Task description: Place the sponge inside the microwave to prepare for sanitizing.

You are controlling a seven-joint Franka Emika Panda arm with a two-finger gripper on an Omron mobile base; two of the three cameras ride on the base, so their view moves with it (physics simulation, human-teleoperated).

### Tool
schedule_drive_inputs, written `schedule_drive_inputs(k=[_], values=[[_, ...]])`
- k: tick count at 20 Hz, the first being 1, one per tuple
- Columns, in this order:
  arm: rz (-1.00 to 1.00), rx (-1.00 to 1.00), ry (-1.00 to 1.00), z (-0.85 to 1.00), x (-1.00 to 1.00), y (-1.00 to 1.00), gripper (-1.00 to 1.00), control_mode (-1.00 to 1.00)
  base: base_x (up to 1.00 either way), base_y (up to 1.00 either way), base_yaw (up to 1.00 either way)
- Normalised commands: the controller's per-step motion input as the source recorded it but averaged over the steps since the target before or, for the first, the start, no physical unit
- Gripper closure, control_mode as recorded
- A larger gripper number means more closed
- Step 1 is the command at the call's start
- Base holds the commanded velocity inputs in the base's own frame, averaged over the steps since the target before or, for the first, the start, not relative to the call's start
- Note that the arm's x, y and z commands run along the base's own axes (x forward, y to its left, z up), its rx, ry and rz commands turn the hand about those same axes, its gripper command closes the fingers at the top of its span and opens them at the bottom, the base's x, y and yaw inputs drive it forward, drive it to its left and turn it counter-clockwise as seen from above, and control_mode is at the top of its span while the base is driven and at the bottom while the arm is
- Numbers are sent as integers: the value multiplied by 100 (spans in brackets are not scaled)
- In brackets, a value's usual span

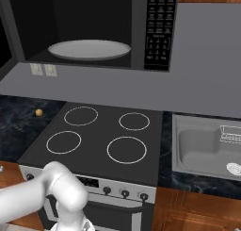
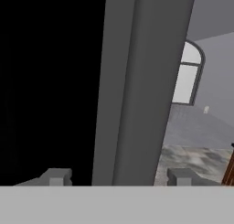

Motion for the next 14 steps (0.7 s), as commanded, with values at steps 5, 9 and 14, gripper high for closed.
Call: schedule_drive_inputs(k=[5, 9, 14], values=[[0, 0, 1, -9, 0, 0, -100, -100, 0, 0, 0], [0, 0, 1, -9, 0, 2, -100, -100, 0, 0, 0], [3, -1, 3, -21, -9, 1, -100, -100, 0, 0, 0]])
